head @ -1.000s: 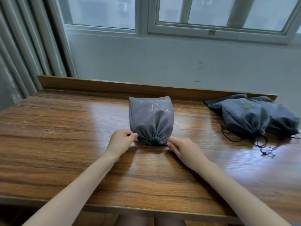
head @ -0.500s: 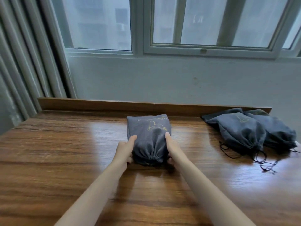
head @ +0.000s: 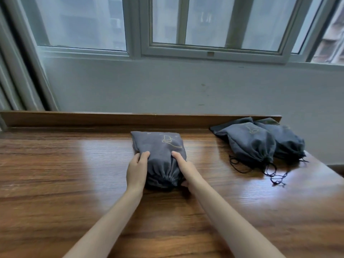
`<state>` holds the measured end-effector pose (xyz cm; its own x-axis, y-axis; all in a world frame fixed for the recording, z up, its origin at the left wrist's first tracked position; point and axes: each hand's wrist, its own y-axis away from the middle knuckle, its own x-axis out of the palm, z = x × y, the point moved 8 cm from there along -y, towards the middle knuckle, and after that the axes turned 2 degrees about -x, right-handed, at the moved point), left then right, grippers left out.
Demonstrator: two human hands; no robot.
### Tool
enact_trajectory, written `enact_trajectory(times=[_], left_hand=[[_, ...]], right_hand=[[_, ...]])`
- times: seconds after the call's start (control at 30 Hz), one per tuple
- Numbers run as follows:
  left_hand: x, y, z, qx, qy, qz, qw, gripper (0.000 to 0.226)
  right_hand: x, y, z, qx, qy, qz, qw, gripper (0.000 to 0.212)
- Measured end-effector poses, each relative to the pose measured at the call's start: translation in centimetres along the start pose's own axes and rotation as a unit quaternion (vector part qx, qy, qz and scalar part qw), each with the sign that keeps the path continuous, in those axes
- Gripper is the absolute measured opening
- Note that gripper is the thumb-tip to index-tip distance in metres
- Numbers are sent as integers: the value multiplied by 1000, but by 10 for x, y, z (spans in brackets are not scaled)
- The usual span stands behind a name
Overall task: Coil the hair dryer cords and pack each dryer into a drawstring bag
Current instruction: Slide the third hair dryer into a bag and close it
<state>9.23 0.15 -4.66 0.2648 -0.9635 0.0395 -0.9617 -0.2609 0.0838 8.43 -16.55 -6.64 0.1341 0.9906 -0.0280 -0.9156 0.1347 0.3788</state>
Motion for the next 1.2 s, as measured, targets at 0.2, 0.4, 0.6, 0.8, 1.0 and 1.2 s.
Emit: enact_trajectory(times=[0.2, 0.4, 0.6, 0.8, 1.0, 1.2], left_hand=[[65, 12, 4, -47, 161, 88, 982, 30], [140, 17, -2, -87, 272, 201, 937, 48], [192, 4, 12, -142, 251, 221, 932, 40], [223, -14, 25, -116, 133, 214, 961, 38], [231, -21, 25, -63, 15, 211, 975, 34], [216, -19, 17, -23, -30, 137, 990, 37]], right_hand=[[-45, -1, -2, -47, -58, -51, 996, 31], [-103, -8, 22, -98, -64, -124, 985, 31], [-149, -30, 47, -133, 12, -155, 979, 40], [-179, -51, 48, -147, 88, -212, 962, 40], [-192, -55, 43, -162, 111, -250, 948, 50], [-189, -43, 47, -191, 221, -228, 929, 51]])
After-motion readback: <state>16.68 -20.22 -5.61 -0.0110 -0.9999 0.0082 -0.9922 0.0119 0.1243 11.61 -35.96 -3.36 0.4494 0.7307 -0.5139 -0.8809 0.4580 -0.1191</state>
